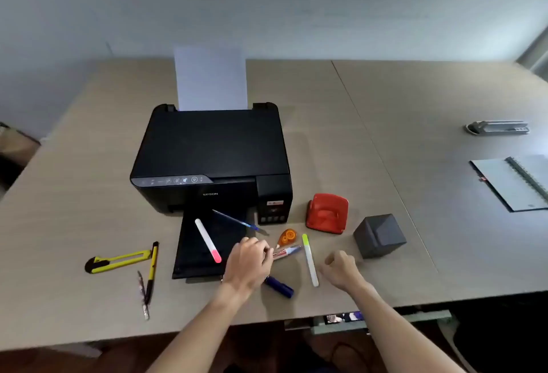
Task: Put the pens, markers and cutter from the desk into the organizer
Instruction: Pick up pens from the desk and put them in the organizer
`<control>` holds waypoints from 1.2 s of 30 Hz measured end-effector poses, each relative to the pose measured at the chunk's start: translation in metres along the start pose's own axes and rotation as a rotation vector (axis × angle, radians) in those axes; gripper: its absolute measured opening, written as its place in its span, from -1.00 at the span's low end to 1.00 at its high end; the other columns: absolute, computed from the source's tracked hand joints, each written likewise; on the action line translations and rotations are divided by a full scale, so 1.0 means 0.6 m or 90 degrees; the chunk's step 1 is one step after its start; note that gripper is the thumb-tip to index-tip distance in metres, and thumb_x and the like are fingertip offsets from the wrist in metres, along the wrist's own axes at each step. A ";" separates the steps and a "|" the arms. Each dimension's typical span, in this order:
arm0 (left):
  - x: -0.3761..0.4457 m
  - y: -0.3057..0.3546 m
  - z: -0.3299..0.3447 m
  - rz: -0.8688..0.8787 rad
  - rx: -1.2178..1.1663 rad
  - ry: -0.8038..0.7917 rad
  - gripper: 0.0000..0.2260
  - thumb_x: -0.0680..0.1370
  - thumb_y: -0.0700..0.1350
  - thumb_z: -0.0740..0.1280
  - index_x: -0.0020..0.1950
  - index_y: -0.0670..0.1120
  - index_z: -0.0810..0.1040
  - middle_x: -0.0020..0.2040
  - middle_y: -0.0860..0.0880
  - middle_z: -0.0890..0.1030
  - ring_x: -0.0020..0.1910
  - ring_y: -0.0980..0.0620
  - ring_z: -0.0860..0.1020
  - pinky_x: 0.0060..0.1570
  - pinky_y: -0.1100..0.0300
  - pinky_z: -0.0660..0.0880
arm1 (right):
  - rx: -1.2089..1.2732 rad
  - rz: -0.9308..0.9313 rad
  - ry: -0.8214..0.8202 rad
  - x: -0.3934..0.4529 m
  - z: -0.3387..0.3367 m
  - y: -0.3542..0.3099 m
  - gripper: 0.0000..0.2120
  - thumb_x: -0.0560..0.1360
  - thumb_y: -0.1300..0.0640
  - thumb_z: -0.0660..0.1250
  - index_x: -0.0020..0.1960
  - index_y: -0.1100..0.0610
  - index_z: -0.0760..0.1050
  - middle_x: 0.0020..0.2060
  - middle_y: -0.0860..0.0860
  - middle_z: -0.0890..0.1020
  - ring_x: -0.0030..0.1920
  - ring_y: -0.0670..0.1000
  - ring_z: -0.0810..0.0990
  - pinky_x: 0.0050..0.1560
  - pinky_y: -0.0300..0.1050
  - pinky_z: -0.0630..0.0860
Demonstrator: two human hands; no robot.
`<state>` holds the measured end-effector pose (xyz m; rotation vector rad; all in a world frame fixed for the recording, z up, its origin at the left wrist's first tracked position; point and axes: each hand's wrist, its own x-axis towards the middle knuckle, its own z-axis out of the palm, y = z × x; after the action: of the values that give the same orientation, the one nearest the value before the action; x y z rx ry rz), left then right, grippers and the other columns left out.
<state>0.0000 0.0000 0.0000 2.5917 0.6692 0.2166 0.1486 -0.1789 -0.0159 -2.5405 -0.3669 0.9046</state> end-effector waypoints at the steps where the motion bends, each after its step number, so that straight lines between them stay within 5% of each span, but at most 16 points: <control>1: 0.000 0.001 0.017 -0.010 0.059 -0.010 -0.79 0.56 -0.04 0.24 -0.14 -0.07 0.62 -0.21 -0.02 0.64 -0.15 -0.03 0.54 -0.17 0.08 0.49 | 0.005 0.013 -0.013 0.001 0.013 -0.001 -0.71 0.41 -0.03 0.41 -0.13 0.21 0.52 -0.10 0.14 0.60 -0.03 0.16 0.52 -0.13 -0.12 0.38; 6: -0.001 0.002 0.064 -0.046 0.205 -0.122 -0.84 0.54 -0.03 0.32 -0.01 -0.08 0.61 -0.09 -0.05 0.66 -0.06 -0.06 0.55 -0.09 0.07 0.50 | -0.030 0.058 -0.007 -0.001 0.052 -0.009 -0.60 0.36 -0.17 0.39 -0.04 0.14 0.48 -0.04 0.09 0.57 -0.10 0.10 0.56 -0.25 -0.10 0.41; 12: 0.018 -0.011 0.086 -0.020 0.301 -0.143 -0.83 0.38 -0.08 0.53 -0.13 -0.09 0.62 -0.23 -0.06 0.66 -0.20 -0.06 0.57 -0.21 0.08 0.50 | -0.082 0.004 -0.001 0.004 0.050 -0.002 -0.67 0.54 -0.02 0.18 0.09 0.23 0.48 0.06 0.17 0.56 0.06 0.21 0.57 -0.10 -0.05 0.42; 16: 0.021 -0.013 0.074 0.013 0.287 -0.102 -0.86 0.34 -0.15 0.54 -0.24 -0.07 0.59 -0.32 -0.04 0.62 -0.29 -0.05 0.55 -0.32 0.10 0.48 | -0.008 -0.045 0.048 -0.007 0.020 0.001 -0.76 0.58 0.07 0.08 -0.01 0.21 0.43 -0.10 0.17 0.58 -0.14 0.19 0.56 -0.19 0.01 0.42; 18: 0.020 -0.015 0.065 0.029 0.280 -0.091 -0.86 0.34 -0.15 0.53 -0.26 -0.05 0.58 -0.34 -0.03 0.60 -0.32 -0.04 0.53 -0.36 0.10 0.47 | 0.063 -0.108 0.100 -0.020 -0.008 0.003 -0.85 0.58 0.11 0.12 -0.12 0.13 0.39 -0.28 0.09 0.56 -0.31 0.09 0.52 -0.32 0.05 0.41; 22: 0.023 -0.023 0.055 0.073 0.258 -0.064 -0.86 0.35 -0.13 0.53 -0.27 -0.03 0.57 -0.35 0.01 0.58 -0.33 -0.01 0.52 -0.38 0.13 0.46 | 0.151 -0.204 0.315 -0.061 -0.116 0.028 -0.86 0.55 0.14 0.24 -0.16 0.03 0.51 -0.43 -0.07 0.52 -0.36 -0.10 0.49 -0.35 -0.30 0.34; 26: 0.026 -0.034 0.060 0.095 0.240 -0.069 -0.89 0.41 -0.12 0.46 -0.25 -0.01 0.56 -0.33 0.03 0.57 -0.32 0.00 0.51 -0.37 0.15 0.45 | 0.120 -0.119 0.458 -0.076 -0.221 0.089 -0.95 0.43 0.23 0.45 -0.18 0.10 0.64 -0.39 -0.03 0.59 -0.35 -0.03 0.53 -0.32 -0.24 0.27; 31: 0.032 -0.031 0.049 0.119 0.197 -0.074 -0.93 0.46 -0.09 0.42 -0.22 0.02 0.57 -0.31 0.08 0.56 -0.31 0.05 0.50 -0.36 0.19 0.45 | -0.009 -0.107 0.402 -0.024 -0.244 0.122 -0.87 0.29 0.31 0.52 -0.33 0.12 0.64 -0.52 -0.07 0.52 -0.44 0.01 0.50 -0.38 -0.34 0.30; 36: 0.039 -0.019 0.036 0.161 0.150 -0.074 -0.73 0.56 -0.02 0.07 -0.10 0.04 0.56 -0.19 0.07 0.54 -0.20 0.04 0.50 -0.25 0.17 0.48 | -0.018 -0.081 0.292 0.047 -0.222 0.118 -0.90 0.34 0.24 0.44 -0.32 0.09 0.60 -0.27 0.04 0.61 -0.22 0.07 0.60 -0.28 -0.07 0.48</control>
<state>0.0210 0.0123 -0.0236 2.8873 0.3411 0.0674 0.2637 -0.2697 0.0292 -2.6152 -0.3908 0.2566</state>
